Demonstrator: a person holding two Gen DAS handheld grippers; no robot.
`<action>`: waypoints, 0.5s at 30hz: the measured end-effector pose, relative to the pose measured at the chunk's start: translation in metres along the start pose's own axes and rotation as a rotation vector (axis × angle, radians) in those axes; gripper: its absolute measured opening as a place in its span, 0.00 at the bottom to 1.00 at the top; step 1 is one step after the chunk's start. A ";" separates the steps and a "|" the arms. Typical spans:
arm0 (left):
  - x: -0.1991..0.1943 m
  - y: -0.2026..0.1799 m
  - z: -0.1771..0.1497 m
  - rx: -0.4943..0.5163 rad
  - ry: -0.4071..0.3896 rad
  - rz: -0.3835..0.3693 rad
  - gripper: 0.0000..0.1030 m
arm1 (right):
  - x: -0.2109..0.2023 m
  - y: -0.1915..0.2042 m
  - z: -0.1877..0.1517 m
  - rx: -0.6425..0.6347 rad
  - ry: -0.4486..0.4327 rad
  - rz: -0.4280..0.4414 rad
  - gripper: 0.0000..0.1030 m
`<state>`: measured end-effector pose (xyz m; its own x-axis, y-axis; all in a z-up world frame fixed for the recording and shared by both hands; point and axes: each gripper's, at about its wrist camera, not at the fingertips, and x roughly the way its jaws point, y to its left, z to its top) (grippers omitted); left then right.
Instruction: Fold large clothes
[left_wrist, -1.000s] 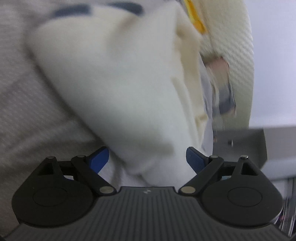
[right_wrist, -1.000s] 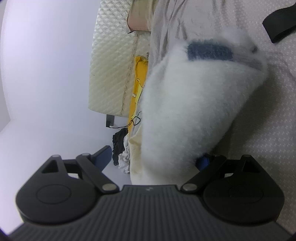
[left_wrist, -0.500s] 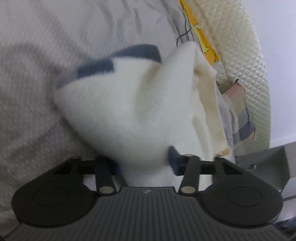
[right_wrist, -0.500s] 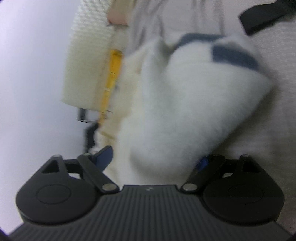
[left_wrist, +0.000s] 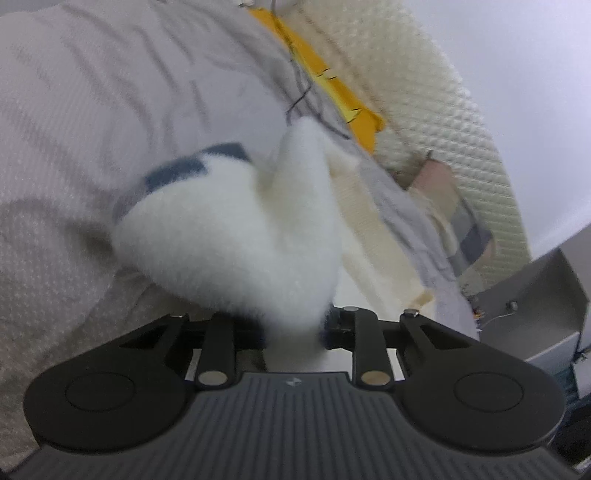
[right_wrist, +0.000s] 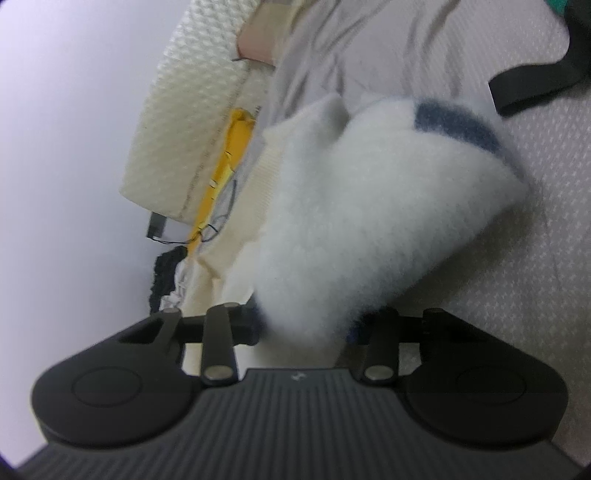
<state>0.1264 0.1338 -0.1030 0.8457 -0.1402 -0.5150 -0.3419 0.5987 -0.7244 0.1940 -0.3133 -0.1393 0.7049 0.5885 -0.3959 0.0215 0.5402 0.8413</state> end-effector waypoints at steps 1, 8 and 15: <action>-0.005 -0.003 0.002 0.013 -0.004 -0.022 0.27 | -0.006 0.002 0.000 -0.003 -0.009 0.010 0.42; -0.042 -0.024 -0.001 0.058 -0.007 -0.107 0.27 | -0.046 0.019 -0.001 -0.022 -0.039 0.071 0.42; -0.086 -0.023 -0.018 0.055 0.028 -0.144 0.28 | -0.089 0.023 -0.015 -0.031 -0.057 0.092 0.42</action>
<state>0.0542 0.1177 -0.0500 0.8723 -0.2492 -0.4207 -0.1942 0.6131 -0.7657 0.1212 -0.3445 -0.0899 0.7418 0.6022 -0.2952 -0.0668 0.5044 0.8609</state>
